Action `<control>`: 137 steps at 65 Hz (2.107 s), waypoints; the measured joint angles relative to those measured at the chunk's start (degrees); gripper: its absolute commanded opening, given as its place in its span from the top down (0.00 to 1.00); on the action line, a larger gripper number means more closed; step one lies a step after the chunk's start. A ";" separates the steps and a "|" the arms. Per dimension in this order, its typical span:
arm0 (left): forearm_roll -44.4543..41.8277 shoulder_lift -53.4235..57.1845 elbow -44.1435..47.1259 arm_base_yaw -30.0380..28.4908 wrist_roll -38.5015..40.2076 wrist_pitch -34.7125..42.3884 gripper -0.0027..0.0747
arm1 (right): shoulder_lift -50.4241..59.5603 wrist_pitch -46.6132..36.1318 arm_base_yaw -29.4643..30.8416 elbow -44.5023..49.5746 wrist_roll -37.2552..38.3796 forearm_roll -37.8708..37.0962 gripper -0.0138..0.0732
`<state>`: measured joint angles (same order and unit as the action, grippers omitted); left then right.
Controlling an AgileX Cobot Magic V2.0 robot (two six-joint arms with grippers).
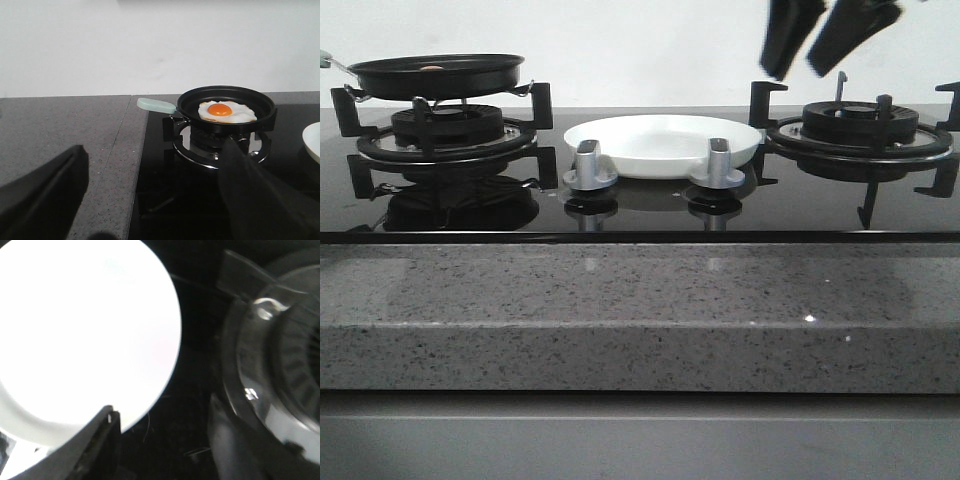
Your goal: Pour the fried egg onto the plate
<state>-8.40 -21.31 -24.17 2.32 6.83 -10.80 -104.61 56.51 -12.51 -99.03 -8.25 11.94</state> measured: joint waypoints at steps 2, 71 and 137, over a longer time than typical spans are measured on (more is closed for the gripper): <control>0.00 0.00 0.00 0.00 0.00 0.00 0.27 | -1.76 1.24 0.00 -2.08 -0.27 0.34 0.37; 0.00 0.00 0.00 0.00 0.00 0.00 0.27 | -22.75 13.01 0.00 -26.89 0.49 3.06 0.92; 0.00 0.00 0.00 0.00 0.00 0.00 0.27 | -3.48 10.00 -1.70 -3.23 -2.06 11.80 0.92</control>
<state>-8.40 -21.31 -24.17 2.32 6.83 -10.80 -108.09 66.52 -14.21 -102.26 -10.30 23.73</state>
